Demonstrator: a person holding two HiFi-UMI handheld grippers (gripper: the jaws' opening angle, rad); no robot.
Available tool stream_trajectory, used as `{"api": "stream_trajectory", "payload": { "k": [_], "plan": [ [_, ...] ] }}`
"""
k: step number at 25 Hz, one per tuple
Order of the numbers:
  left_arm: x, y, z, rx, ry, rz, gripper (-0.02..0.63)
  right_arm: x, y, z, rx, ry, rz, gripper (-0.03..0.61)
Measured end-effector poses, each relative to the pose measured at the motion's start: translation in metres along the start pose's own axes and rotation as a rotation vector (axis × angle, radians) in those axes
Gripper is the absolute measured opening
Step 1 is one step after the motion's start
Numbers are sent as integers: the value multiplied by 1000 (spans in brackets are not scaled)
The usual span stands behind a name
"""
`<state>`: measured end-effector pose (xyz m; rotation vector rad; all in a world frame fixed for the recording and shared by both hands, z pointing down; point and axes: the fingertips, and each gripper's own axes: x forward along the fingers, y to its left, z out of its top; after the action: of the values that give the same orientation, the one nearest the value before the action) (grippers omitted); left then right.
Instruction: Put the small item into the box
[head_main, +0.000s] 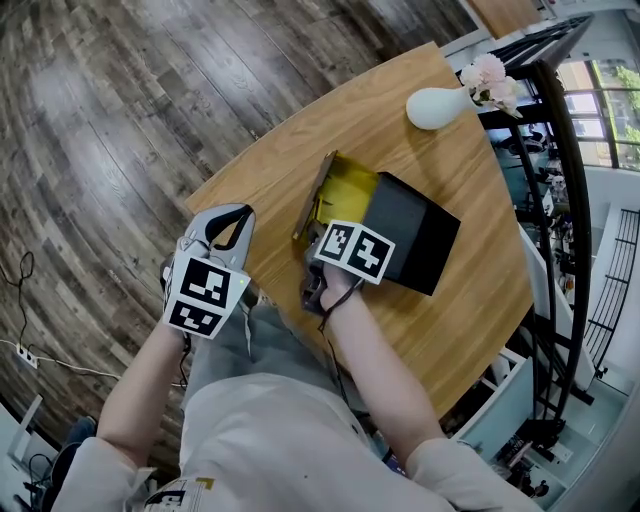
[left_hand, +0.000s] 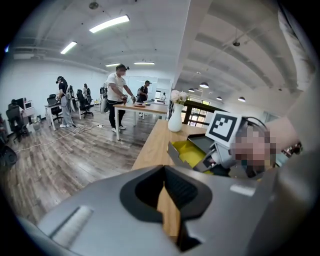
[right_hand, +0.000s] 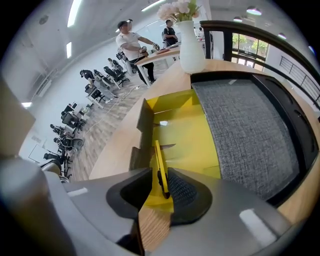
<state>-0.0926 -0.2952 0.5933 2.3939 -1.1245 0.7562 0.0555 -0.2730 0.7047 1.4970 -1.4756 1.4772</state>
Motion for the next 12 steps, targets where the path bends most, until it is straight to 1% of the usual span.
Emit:
{"api": "stream_trajectory", "payload": {
  "k": [6,8,10,12],
  "plan": [
    [-3,10,1,-13,7,31,3,-6,3,2,-8,-25,23,97],
    [-7,10,4,-58,0,19,3,-12,3,3,-8,-41,29,90],
    [-15,14,11,-101,-16,22,2,-21,4,6,-11,-72,32,64],
    [-23,19,18,-98,-31,49,2,-31,7,10,-25,-110,36,48]
  ]
}}
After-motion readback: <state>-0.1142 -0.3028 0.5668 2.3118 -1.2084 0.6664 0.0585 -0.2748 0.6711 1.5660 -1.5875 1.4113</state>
